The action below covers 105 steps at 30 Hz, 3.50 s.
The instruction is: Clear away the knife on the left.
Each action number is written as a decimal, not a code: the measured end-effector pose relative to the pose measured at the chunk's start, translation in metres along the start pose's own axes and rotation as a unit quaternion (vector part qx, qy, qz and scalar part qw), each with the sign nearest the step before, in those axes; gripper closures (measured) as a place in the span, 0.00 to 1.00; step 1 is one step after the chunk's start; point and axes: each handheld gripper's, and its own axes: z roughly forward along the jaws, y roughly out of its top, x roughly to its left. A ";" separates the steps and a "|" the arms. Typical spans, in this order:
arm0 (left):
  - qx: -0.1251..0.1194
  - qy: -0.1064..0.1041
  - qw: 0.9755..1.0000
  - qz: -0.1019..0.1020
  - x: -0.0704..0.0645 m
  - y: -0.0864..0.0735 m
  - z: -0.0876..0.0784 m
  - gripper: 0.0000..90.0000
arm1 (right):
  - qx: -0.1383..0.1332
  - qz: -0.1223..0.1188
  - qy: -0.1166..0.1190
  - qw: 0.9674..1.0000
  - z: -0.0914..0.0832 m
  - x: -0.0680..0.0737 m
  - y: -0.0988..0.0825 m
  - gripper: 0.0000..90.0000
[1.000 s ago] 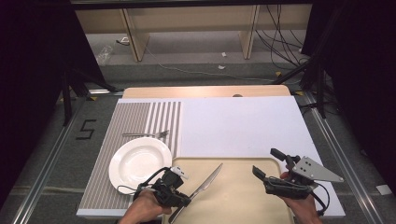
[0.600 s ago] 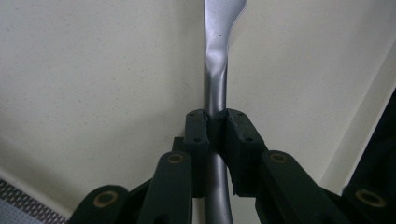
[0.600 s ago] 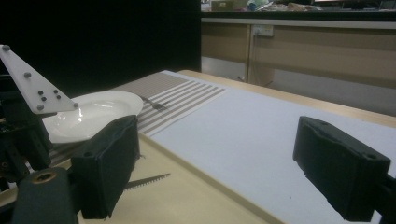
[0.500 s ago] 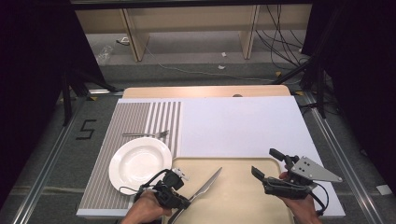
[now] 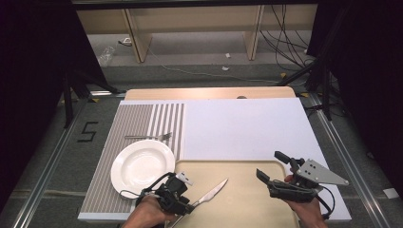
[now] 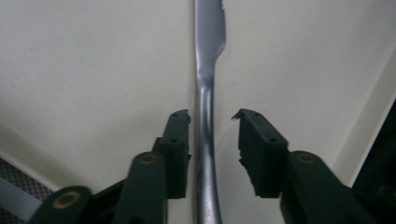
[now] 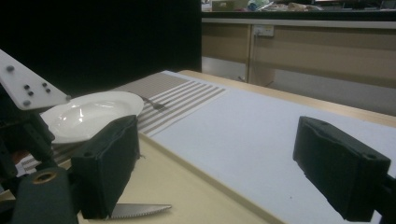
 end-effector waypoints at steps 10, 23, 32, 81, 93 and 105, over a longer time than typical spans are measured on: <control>-0.063 0.023 0.995 0.068 -0.014 0.010 -0.001 0.43 | -0.001 0.001 -0.001 1.000 0.000 0.000 0.000 0.17; -0.058 0.038 0.988 0.134 -0.022 0.021 0.014 0.79 | -0.001 0.003 0.001 1.000 0.001 0.000 0.000 0.17; -0.032 0.040 0.987 0.155 -0.026 0.025 0.028 0.98 | -0.002 0.003 0.001 1.000 0.000 0.000 0.000 0.17; -0.035 0.090 0.991 0.097 -0.003 0.017 0.032 0.99 | -0.001 -0.001 0.002 1.000 0.000 0.000 0.000 0.17; -0.037 0.103 0.991 0.077 0.004 0.010 0.026 0.99 | 0.000 -0.001 0.003 1.000 0.001 0.000 0.000 0.17; -0.036 0.112 0.991 0.060 0.006 0.004 0.023 0.99 | 0.002 -0.001 0.004 1.000 0.001 0.000 0.000 0.17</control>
